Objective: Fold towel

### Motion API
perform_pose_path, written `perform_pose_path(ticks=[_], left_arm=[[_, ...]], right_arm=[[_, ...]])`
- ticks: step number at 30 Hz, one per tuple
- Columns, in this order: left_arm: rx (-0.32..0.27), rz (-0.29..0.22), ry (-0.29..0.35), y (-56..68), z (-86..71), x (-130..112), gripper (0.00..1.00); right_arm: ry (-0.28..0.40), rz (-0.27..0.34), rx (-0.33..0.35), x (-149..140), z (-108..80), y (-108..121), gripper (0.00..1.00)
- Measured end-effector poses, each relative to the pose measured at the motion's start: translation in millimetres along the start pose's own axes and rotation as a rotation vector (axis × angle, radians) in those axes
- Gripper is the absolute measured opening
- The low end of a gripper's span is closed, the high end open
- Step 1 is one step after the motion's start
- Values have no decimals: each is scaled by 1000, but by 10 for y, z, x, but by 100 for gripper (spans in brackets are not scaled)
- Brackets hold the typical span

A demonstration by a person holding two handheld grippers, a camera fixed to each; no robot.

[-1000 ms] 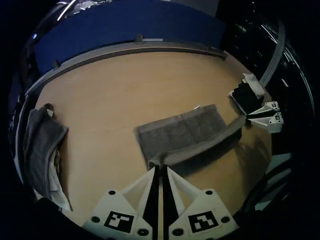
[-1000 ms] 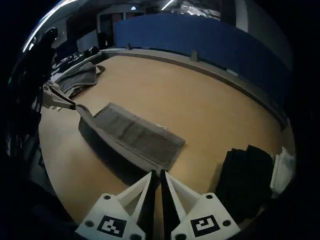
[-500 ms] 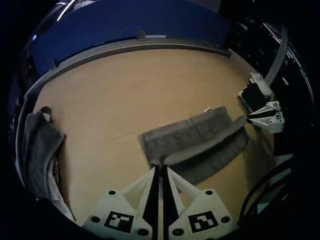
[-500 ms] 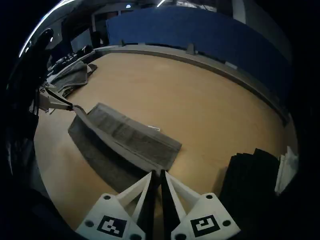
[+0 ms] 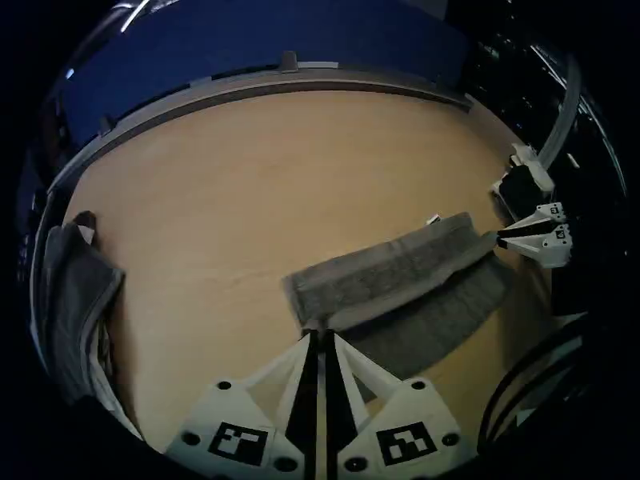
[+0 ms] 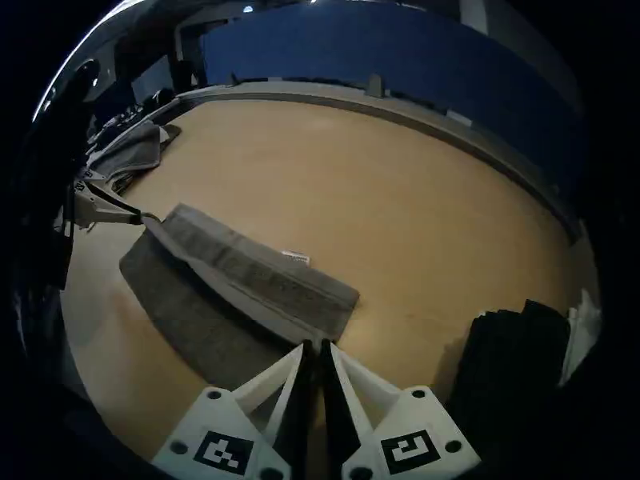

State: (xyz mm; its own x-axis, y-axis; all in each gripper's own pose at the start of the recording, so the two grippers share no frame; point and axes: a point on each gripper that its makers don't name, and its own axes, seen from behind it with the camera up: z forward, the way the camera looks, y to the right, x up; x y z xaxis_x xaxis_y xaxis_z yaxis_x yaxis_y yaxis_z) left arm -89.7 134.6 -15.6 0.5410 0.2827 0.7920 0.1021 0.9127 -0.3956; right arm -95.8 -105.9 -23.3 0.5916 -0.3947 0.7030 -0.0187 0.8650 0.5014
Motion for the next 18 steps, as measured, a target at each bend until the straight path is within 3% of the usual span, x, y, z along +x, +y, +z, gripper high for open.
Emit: perform_pose_path(ticks=[13,15,18], left_arm=[[29,17,3,-76,132,27,7],[39,15,4,-102,142,37,9],[61,13,11,-156,152,63,18]], right_arm=[[6,2,-33,-2,84,46,14],[6,-2,-41,-1,89,59,18],[8,-11,-54,7,91,85,33]])
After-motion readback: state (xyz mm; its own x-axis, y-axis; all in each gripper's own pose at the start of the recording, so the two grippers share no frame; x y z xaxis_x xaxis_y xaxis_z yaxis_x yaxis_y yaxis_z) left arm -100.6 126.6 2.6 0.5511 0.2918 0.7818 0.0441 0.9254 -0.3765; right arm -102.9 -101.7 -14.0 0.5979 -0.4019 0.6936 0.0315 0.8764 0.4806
